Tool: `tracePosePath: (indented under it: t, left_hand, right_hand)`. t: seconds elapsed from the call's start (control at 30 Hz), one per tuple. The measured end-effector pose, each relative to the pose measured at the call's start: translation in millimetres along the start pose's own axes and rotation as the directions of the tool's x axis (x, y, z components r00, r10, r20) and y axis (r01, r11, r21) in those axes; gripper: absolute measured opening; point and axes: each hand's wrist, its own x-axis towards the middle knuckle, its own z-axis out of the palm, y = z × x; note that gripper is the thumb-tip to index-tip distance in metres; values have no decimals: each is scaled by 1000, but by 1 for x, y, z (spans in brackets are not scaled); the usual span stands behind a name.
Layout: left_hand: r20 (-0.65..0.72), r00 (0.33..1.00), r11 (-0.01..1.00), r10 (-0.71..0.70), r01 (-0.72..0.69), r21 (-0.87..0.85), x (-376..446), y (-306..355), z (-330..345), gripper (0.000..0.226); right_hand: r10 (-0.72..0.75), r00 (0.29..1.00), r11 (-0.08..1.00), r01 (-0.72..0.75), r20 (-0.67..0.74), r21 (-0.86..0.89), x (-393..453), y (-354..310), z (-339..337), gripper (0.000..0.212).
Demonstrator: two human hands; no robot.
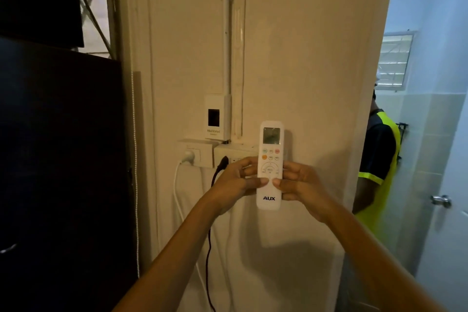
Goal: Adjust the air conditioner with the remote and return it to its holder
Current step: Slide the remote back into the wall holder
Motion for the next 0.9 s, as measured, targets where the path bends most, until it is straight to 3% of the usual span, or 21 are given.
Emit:
tracePosePath:
  t: [0.2,0.37,0.5,0.8,0.9]
  left_hand:
    - [-37,999,999,27,-28,-30,35,-17,6,45]
    - [-169,980,992,108,-94,89,46,-37,23,51]
    - [-275,908,912,318,-213,351,53,-65,48,71]
    - [-456,733,760,504,-126,638,90,-98,81,74]
    - [-455,713,715,533,-92,693,98,-106,83,71]
  right_hand:
    - [-19,993,998,13,-113,-61,30,-1,-38,40]
    - [-35,979,998,24,-201,-59,54,-10,-58,33]
    - [-92,960,994,71,-266,-87,71,-18,-61,37]
    - [-154,920,984,111,-359,-138,93,-30,-42,43]
    - [-170,904,978,107,-392,-179,95,-28,-37,44]
